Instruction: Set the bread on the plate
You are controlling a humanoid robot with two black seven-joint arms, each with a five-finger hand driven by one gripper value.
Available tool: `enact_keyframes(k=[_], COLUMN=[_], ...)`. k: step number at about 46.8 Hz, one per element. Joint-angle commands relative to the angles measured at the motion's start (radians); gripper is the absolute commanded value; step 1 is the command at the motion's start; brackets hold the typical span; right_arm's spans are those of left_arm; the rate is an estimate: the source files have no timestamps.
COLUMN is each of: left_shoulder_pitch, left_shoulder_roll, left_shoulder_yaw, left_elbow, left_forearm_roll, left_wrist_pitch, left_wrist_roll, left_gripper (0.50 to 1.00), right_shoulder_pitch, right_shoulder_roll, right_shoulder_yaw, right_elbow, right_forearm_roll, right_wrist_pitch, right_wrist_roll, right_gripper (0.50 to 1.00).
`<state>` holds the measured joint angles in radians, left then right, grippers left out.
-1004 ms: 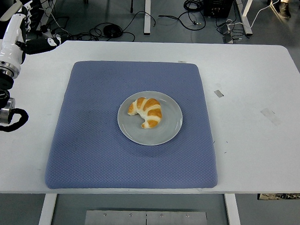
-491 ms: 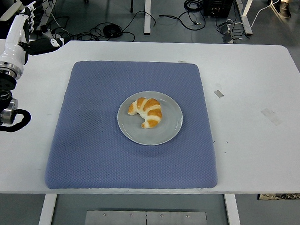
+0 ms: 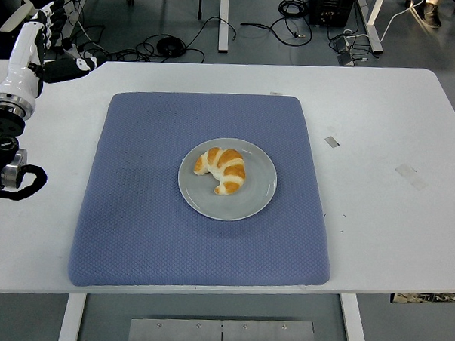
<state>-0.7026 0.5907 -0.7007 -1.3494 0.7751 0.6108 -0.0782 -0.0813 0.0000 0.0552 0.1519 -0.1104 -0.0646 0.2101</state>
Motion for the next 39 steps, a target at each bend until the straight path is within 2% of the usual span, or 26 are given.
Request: enact_keyframes(k=[1, 39], left_shoulder_pitch=[-0.001, -0.006], left_shoulder_roll=[0.001, 0.000], left_shoulder_yaw=[-0.002, -0.011], left_elbow=[-0.001, -0.005], left_forearm_roll=[0.000, 0.000], left_wrist_pitch=[0.000, -0.005], left_wrist_roll=[0.002, 0.006], left_gripper=[0.981, 0.981], right_shoulder_pitch=[0.000, 0.000], right_shoulder_roll=[0.000, 0.000], right_shoulder_yaw=[0.000, 0.000], right_elbow=[0.000, 0.000], right_forearm_roll=[0.000, 0.000], right_wrist_pitch=[0.000, 0.000], right_wrist_roll=[0.000, 0.000], right_gripper=[1.000, 1.000])
